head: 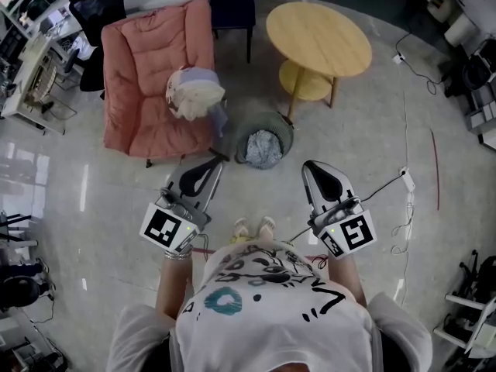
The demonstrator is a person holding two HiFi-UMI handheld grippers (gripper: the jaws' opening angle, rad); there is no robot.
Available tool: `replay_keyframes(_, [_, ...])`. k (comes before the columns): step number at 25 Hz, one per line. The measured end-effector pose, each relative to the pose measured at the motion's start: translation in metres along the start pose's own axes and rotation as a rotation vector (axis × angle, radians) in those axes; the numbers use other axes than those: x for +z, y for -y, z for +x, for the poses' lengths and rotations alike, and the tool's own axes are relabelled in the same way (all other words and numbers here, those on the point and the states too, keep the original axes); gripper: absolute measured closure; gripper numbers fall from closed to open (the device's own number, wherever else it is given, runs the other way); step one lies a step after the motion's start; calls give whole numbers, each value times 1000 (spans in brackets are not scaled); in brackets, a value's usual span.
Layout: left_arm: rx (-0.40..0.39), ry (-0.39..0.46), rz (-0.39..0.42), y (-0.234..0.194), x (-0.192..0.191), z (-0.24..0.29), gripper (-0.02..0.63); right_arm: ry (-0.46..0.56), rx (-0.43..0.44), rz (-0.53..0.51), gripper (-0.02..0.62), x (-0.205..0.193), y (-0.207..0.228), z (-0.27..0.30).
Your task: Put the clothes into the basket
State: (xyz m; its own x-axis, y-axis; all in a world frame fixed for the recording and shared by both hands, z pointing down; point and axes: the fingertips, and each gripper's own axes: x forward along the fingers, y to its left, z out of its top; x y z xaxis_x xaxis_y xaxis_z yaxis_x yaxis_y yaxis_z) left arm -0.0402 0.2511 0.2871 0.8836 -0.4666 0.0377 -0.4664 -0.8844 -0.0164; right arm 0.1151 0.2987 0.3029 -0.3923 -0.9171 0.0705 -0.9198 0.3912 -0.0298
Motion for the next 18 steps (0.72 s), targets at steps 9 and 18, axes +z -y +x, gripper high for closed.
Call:
replay_keyframes(9, [53, -24, 3, -1, -5, 7, 589, 11, 29, -8, 566, 0, 16, 4])
replay_keyframes(18, [116, -20, -13, -2, -9, 17, 589, 16, 73, -24, 566, 2, 36, 9])
